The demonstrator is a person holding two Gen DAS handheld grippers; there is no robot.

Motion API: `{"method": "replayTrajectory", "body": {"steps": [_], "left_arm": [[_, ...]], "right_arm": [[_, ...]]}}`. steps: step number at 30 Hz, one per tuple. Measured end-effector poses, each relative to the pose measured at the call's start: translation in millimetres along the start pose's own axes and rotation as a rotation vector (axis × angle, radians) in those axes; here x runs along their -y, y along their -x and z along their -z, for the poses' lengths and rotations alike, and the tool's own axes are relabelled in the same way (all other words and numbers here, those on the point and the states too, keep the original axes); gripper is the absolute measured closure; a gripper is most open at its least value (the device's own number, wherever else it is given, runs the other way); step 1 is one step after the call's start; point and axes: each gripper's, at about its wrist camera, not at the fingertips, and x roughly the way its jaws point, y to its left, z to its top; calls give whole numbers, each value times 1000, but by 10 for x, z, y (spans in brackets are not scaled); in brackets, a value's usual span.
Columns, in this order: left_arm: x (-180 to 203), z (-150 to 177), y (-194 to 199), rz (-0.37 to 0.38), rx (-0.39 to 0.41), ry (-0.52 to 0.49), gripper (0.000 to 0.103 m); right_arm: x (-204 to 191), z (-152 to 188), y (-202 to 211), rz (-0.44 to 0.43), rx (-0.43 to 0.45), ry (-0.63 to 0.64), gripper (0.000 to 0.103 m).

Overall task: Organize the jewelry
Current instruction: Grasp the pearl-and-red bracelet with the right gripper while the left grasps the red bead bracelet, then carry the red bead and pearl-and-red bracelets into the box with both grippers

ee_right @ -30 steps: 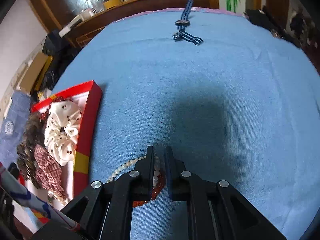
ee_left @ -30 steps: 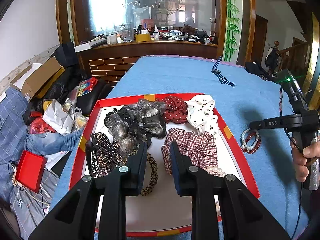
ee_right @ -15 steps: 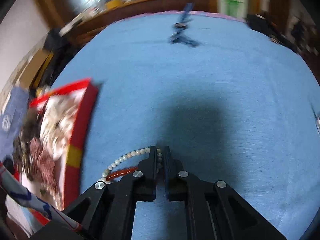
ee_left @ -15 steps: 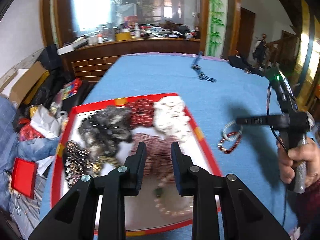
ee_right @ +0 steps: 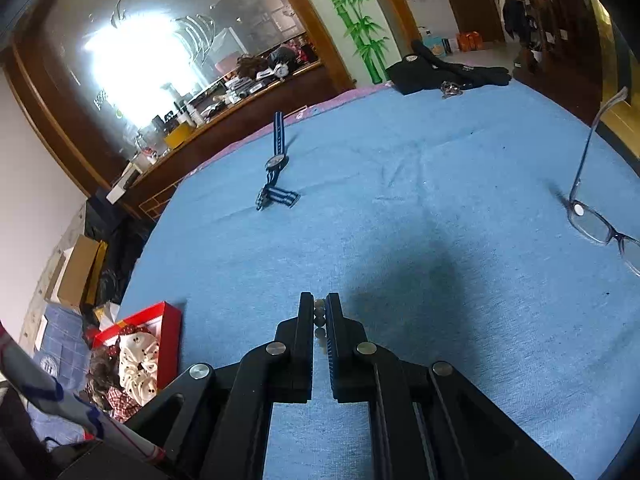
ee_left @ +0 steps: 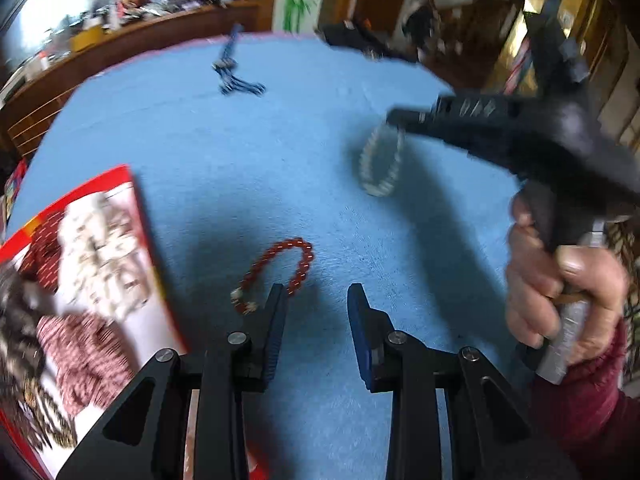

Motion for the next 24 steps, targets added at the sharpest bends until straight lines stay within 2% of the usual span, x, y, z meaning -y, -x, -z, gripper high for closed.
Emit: {"method": "replayTrajectory", "body": {"steps": [3,7,9,10,13,16,18,24], "left_arm": [[75,-95,-201,-33,-76,-29,75],[105,-159,-361,-96,-122,-56,75],[119,-179,-434,-104,-139,-67,79],[102,-181,-481,-107,-154,-59,86],[72,-167,-471,-123,-125,-59,96],[56,-119,-428,-120,-86,-33,96],[26,-74,-347,-78,-46,-4,96],[11,-10,157,-7,78,48,96]], "right_arm": [[15,-27,18,-14,2,-6,97],[33,-27,55,-34,3,-18,97],[37,-24,68,-42,5,-21,97],[46,-27,77,-45,6,-23,97],[63,-31,92,-50,10,-27,97],[56,-29,96,-52,12,-24,97],[53,-27,104,-54,14,-22,97],[23,-25,121,-58,21,-11,97]]}}
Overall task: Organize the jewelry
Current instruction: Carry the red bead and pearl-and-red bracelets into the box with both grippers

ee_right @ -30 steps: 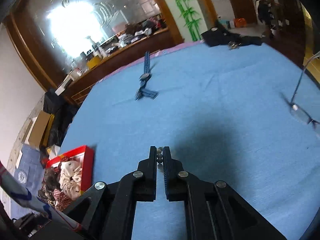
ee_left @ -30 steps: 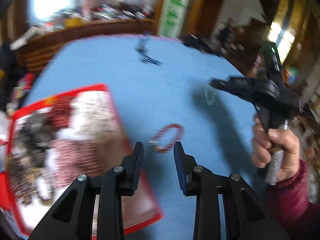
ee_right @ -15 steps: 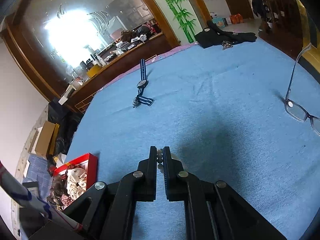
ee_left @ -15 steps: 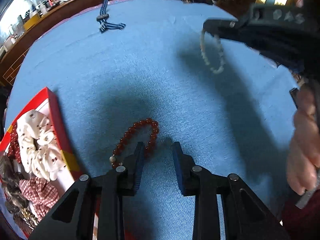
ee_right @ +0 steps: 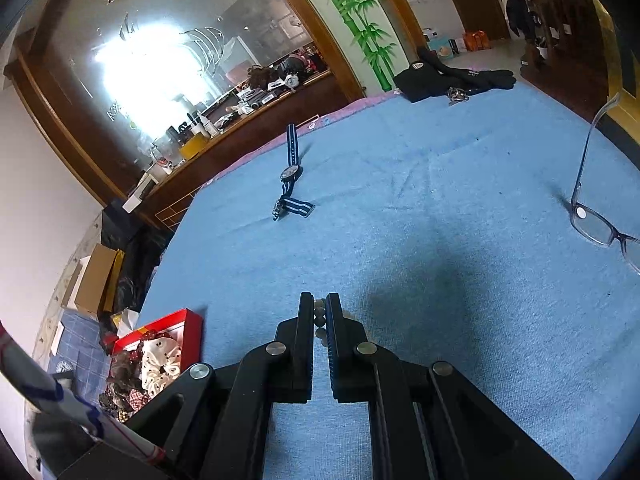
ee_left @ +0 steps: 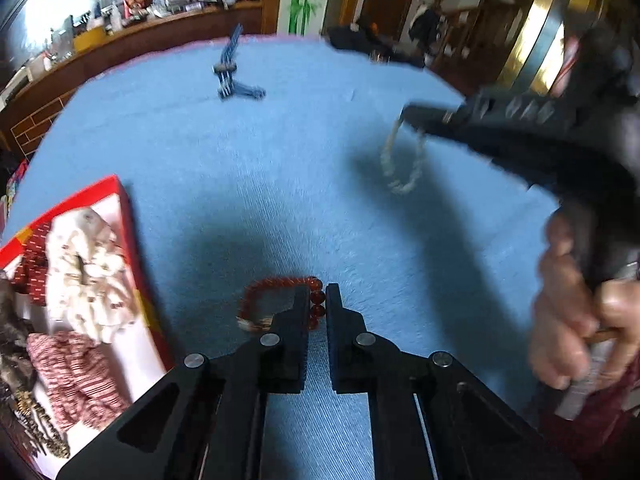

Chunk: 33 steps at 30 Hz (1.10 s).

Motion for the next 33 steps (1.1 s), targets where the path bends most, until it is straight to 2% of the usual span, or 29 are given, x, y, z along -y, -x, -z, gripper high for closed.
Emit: {"method": "replayTrajectory", "body": {"steps": [6,14,23,26,33], "left_arm": [[-16,-5,482,35,95,24,96],[-150,147,966,14,171,31,96],[-634,596,1462,-61,219,104,96],[-847,784,1588,-98,222,143,96],[-1408,1143,1676,-159,204,256,96]], "right_arm": [[-81,10,62,-17,13,31,97],[-401,202,230,-139,-19,99,97],[-1147,739,374,-318,-142,240,96],[-1394,910,372,-353,-179,298,96],[-1972,1394,101,-410,-327,399,96]]}}
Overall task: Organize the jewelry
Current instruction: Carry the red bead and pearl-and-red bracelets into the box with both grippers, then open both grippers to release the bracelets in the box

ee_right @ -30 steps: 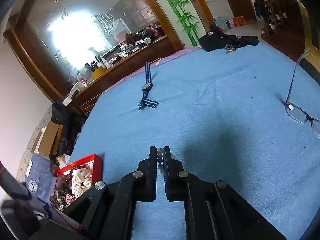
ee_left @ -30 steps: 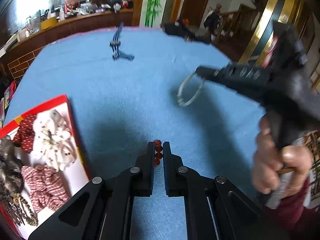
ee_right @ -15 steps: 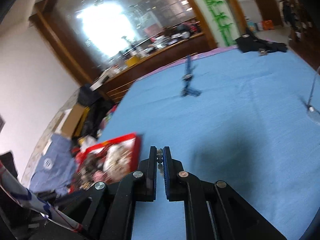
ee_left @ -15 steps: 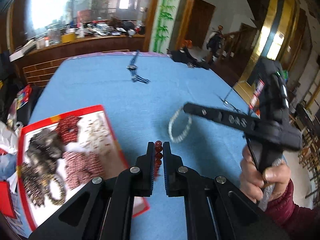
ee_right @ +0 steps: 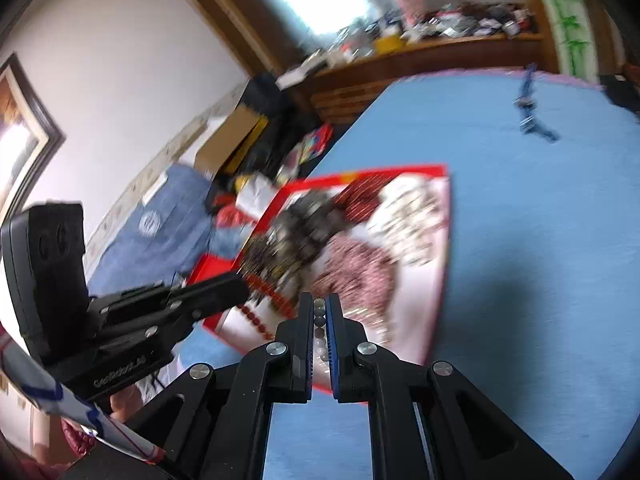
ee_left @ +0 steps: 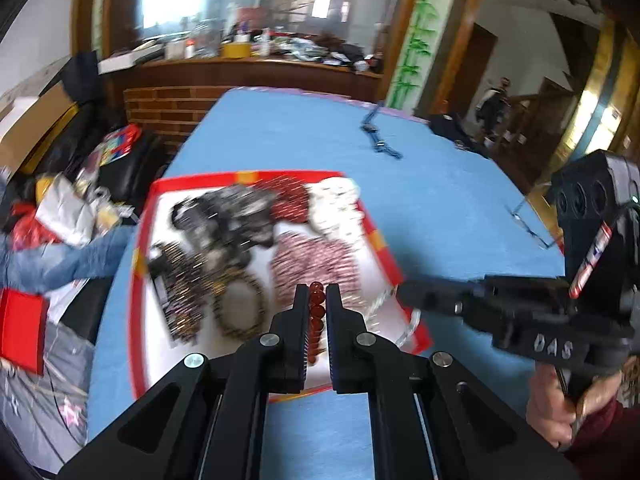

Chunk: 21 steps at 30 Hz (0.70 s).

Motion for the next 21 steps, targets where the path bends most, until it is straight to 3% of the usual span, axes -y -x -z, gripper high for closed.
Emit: {"method": "replayTrajectory", "body": {"steps": [9,14,21], "left_arm": [[-430,193,-77,-29,-29,77,96],[-569,313,-208,-45,-57,108,96],[-681,415,-382,-113,-80,124,96]], "right_arm": [[-352,13,-614,-72,-101,23,96],[-165,61,-875,-9,-162,-11,96],[-10,107,-989,106,-176,1,96]]}}
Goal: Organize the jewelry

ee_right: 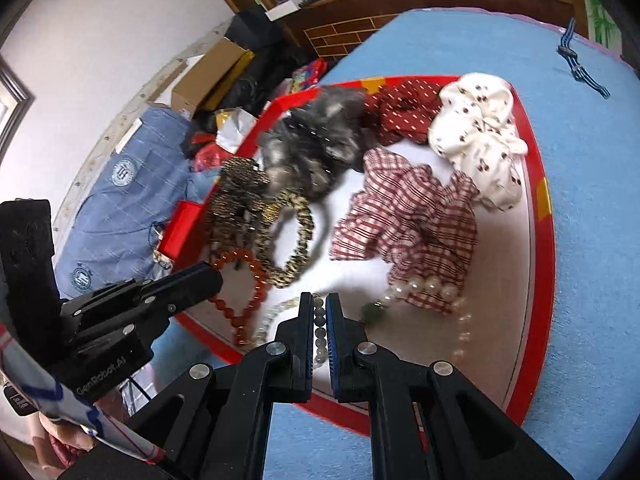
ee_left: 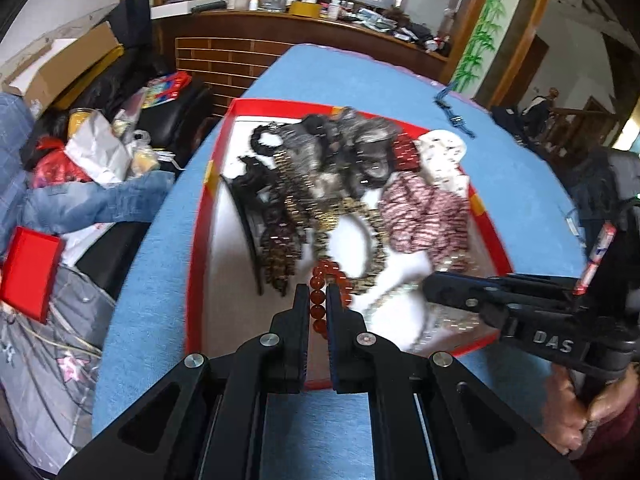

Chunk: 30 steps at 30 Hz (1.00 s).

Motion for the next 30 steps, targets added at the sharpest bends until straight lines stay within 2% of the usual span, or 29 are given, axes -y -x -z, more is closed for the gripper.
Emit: {"method": "replayTrajectory", "body": {"steps": [6,15,18,20,27,29,30], "left_arm": [[-24,22,-47,-56,5,2,96],[8,18,59,-73,35,6,94],[71,17,128,-87,67,1,86],[109,22,166,-95,89,2,76],[327,128,168,-124,138,10,72],[379,164,153,-138,149,12,58],[410,186,144,-149,160,10,55]], "right_arm": [[36,4,24,29,11,14,96],[122,2,220,20,44,-8,94],[132,20,318,35,68,-7,89],[157,34,371,39,81,-14,87],[211,132,523,65,105,-32,85],[234,167,560,74,112,-39,79],[241,184,571,79,115,-41,75]]}}
